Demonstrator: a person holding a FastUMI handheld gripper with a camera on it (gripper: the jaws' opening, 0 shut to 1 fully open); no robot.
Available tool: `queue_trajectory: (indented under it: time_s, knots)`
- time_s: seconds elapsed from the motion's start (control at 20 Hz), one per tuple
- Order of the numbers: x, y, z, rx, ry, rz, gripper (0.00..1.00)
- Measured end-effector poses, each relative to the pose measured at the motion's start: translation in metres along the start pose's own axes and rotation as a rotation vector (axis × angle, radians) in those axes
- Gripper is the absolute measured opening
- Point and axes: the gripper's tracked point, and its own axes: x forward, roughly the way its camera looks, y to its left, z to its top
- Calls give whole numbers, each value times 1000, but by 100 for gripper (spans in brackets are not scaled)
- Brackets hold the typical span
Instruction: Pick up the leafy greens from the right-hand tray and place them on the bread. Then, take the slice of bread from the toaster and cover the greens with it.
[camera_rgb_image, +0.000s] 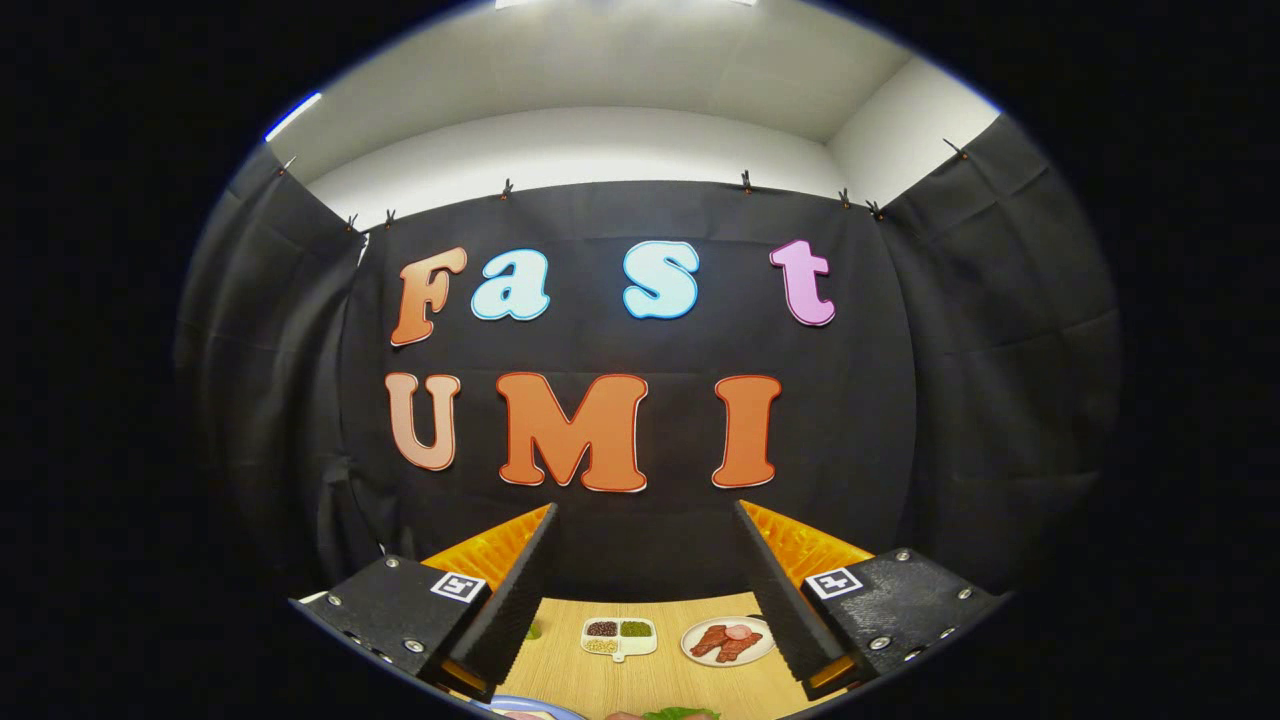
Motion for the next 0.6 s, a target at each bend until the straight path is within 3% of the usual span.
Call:
queue_trajectory:
  time_s: [0.35, 0.6]
  knots:
    - [4, -9, -19, 3, 31, -8, 100]
    - [12, -15, -62, -6, 109, -13, 100]
